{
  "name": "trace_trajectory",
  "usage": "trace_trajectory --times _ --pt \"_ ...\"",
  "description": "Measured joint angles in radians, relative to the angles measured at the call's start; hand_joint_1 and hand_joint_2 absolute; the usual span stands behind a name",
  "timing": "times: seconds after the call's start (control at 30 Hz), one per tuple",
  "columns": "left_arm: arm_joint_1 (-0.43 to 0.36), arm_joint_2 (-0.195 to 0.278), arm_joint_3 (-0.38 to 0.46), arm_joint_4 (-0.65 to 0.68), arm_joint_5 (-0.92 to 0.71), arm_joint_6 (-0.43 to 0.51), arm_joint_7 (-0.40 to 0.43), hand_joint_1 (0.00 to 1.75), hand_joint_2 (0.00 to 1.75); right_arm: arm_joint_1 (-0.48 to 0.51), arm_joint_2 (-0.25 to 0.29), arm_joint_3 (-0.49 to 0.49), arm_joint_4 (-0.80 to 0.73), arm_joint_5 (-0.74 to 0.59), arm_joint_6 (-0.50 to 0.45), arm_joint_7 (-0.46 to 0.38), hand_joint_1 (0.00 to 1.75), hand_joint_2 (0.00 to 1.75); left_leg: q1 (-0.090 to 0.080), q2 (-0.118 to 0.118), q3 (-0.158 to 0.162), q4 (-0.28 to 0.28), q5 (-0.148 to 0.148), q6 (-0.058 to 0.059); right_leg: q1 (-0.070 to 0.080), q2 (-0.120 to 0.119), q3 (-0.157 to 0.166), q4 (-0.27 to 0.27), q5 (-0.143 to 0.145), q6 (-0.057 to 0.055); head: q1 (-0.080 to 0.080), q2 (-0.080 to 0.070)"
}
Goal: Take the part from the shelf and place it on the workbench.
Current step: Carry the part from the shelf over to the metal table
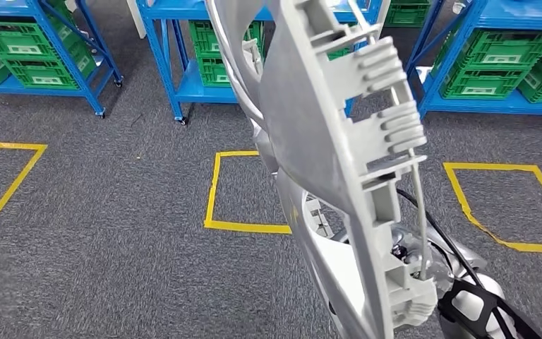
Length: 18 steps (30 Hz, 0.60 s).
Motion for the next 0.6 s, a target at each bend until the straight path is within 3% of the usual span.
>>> trace_trajectory --times 0.07,0.1,0.13,0.17,0.2,0.23,0.27,0.33,0.37,0.43,0.47,0.5,0.53,0.6 --pt "-0.006 -0.001 0.008 0.004 -0.022 -0.004 -0.01 0.0 1.75 0.001 -0.002 -0.001 0.0 -0.014 0.007 0.001 1.71 1.75 0.0 0.003 -0.034 -0.002 0.033 0.01 0.001 0.002 -0.032 0.104 -0.097 -0.014 0.004 0.0" --pt "-0.009 -0.001 0.013 0.006 -0.034 -0.007 -0.015 0.0 1.75 0.001 -0.002 -0.001 0.0 -0.021 0.013 0.002 1.71 1.75 -0.002 0.003 -0.052 -0.001 0.049 0.012 0.001 0.002 -0.044 0.171 -0.135 -0.015 0.005 0.0" --pt "-0.011 -0.001 0.018 0.009 -0.045 -0.01 -0.02 0.0 1.75 0.001 -0.002 0.0 0.001 -0.027 0.019 0.003 1.71 1.75 -0.003 0.003 -0.072 0.001 0.066 0.012 0.001 0.002 -0.05 0.231 -0.153 -0.01 0.005 0.0" --pt "-0.013 -0.001 0.022 0.013 -0.054 -0.012 -0.024 0.0 1.75 0.002 -0.002 0.0 0.001 -0.03 0.023 0.004 1.71 1.75 -0.004 0.004 -0.093 0.003 0.081 0.011 0.001 0.003 -0.044 0.265 -0.148 0.001 0.005 0.0" --pt "-0.015 -0.001 0.026 0.016 -0.061 -0.013 -0.027 0.0 1.75 0.001 -0.002 0.0 0.002 -0.029 0.025 0.005 1.71 1.75 -0.004 0.004 -0.114 0.008 0.095 0.009 0.0 0.003 -0.022 0.267 -0.127 0.013 0.005 0.0" --pt "-0.017 -0.002 0.031 0.018 -0.067 -0.015 -0.03 0.0 1.75 0.001 -0.002 0.0 0.002 -0.025 0.026 0.007 1.71 1.75 -0.003 0.001 -0.136 0.014 0.107 0.006 0.0 0.005 0.018 0.23 -0.103 0.022 0.005 0.0" --pt "-0.019 -0.002 0.035 0.021 -0.075 -0.016 -0.034 0.0 1.75 0.0 -0.002 0.0 0.003 -0.02 0.027 0.008 1.71 1.75 -0.003 -0.002 -0.157 0.023 0.118 0.001 0.0 0.016 0.074 0.163 -0.096 0.023 0.005 0.0" --pt "-0.026 -0.002 0.046 0.024 -0.091 -0.018 -0.044 0.0 1.75 0.0 -0.003 0.002 0.003 -0.006 0.027 0.008 1.71 1.75 -0.004 -0.012 -0.189 0.039 0.139 -0.01 0.001 0.039 0.175 0.012 -0.123 0.009 0.004 0.0" --pt "-0.03 -0.002 0.052 0.026 -0.1 -0.019 -0.05 0.0 1.75 0.0 -0.003 0.003 0.003 0.001 0.026 0.007 1.71 1.75 -0.004 -0.016 -0.198 0.042 0.151 -0.016 0.003 0.046 0.198 -0.03 -0.14 -0.001 0.003 0.0" --pt "-0.034 -0.002 0.069 0.028 -0.119 -0.021 -0.065 0.0 1.75 0.0 -0.004 0.006 0.004 0.016 0.024 0.005 1.71 1.75 0.0 -0.023 -0.205 0.038 0.173 -0.028 0.004 0.036 0.189 -0.043 -0.136 -0.016 0.003 0.0" --pt "-0.036 -0.002 0.077 0.029 -0.129 -0.022 -0.071 0.0 1.75 -0.002 -0.005 0.007 0.004 0.021 0.023 0.004 1.71 1.75 0.003 -0.025 -0.211 0.043 0.167 -0.033 0.003 0.029 0.181 -0.042 -0.125 -0.024 0.003 0.0" --pt "-0.036 -0.002 0.085 0.03 -0.137 -0.023 -0.076 0.0 1.75 -0.003 -0.005 0.009 0.004 0.025 0.021 0.002 1.71 1.75 0.005 -0.023 -0.219 0.062 0.137 -0.039 0.0 0.024 0.17 -0.043 -0.112 -0.031 0.001 0.0" --pt "-0.038 -0.002 0.092 0.032 -0.145 -0.024 -0.08 0.0 1.75 -0.003 -0.006 0.01 0.004 0.027 0.02 0.001 1.71 1.75 0.009 -0.02 -0.231 0.099 0.088 -0.045 -0.002 0.02 0.157 -0.044 -0.099 -0.036 0.0 0.0" --pt "-0.048 -0.002 0.101 0.036 -0.158 -0.026 -0.086 0.0 1.75 -0.003 -0.006 0.011 0.005 0.027 0.016 -0.003 1.71 1.75 0.014 -0.012 -0.258 0.227 -0.025 -0.057 -0.001 0.014 0.128 -0.043 -0.07 -0.039 -0.002 0.0"
